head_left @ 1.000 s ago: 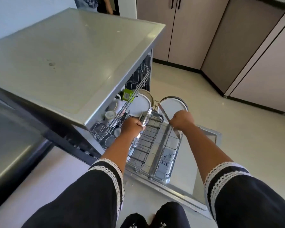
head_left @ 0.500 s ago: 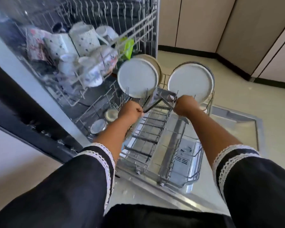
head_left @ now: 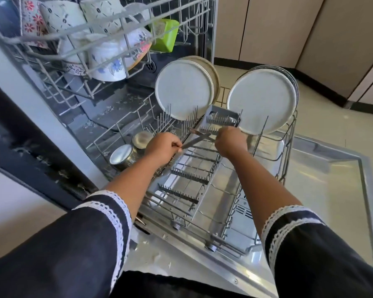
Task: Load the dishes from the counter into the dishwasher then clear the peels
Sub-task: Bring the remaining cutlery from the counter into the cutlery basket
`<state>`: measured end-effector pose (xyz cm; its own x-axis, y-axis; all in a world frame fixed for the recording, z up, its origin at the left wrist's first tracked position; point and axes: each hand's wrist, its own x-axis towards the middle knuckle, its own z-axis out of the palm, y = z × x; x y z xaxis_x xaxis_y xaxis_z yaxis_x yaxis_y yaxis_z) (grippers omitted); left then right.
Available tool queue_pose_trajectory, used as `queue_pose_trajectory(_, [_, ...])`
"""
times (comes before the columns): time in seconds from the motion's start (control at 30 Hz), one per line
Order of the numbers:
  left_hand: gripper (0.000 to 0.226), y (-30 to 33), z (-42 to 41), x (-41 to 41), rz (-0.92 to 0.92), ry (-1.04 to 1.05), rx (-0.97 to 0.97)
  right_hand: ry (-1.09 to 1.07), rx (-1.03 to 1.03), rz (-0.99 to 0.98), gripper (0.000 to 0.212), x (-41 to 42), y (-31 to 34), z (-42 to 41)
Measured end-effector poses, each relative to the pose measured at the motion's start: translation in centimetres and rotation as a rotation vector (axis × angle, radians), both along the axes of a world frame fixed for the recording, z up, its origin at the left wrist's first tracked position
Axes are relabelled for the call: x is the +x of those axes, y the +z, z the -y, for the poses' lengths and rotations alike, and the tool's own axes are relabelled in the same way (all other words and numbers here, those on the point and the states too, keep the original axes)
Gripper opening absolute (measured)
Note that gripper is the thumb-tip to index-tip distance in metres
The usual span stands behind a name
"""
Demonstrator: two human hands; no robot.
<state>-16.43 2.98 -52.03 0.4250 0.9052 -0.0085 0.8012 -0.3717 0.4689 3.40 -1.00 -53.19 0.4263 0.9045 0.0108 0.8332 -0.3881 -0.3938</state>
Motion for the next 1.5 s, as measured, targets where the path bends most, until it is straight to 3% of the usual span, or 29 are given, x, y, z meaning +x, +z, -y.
queue_pose_trajectory(0.47, [0.006,-0.6,-2.7,2.5,0.265,-0.024,0.186,0.077,-0.017,0.149,0.012,0.2,-0.8,-3.2])
queue_pose_trajectory(0.7, [0.009,-1.0,-2.8,2.6,0.273,-0.058,0.091,0.093,-0.044,0.106,0.007,0.3,-0.9,-3.7])
queue_pose_trajectory(1.07, [0.012,-0.8,-2.9,1.9,0.374,-0.051,0.081,0.173,-0.112,0.095,0.022,1.8,-0.4,-3.0])
queue_pose_trajectory(1.5, [0.012,-1.0,-1.2,1.4,0.366,-0.062,0.115,0.154,-0.143,0.243,0.036,1.9,1.4,-1.1])
